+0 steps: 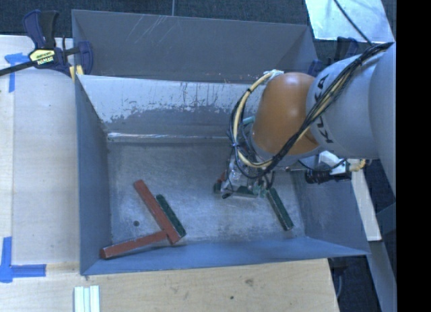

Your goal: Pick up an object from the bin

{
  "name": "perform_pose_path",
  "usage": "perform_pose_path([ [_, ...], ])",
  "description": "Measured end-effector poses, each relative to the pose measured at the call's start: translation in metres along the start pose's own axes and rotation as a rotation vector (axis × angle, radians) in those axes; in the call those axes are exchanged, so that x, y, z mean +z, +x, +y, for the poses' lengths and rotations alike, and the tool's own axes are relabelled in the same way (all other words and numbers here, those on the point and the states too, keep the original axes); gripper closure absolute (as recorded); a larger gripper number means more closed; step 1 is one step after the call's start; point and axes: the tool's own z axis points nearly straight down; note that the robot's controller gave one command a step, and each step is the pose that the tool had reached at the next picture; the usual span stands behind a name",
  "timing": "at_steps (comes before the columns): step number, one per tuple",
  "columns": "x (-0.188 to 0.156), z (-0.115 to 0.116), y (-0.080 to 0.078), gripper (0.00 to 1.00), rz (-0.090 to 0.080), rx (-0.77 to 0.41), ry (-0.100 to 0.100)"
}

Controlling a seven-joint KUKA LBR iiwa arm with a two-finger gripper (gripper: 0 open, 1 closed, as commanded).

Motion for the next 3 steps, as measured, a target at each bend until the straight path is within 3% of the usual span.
perform_pose_path([
  [1,-0.004,-0.082,0.003,1.00,0.005,-0.079,0.006],
  [2,-0.001,-0.058,0.004,1.00,0.001,-0.117,0.000],
  [3,-0.123,-0.046,0.010,1.00,-0.006,-0.145,-0.002],
])
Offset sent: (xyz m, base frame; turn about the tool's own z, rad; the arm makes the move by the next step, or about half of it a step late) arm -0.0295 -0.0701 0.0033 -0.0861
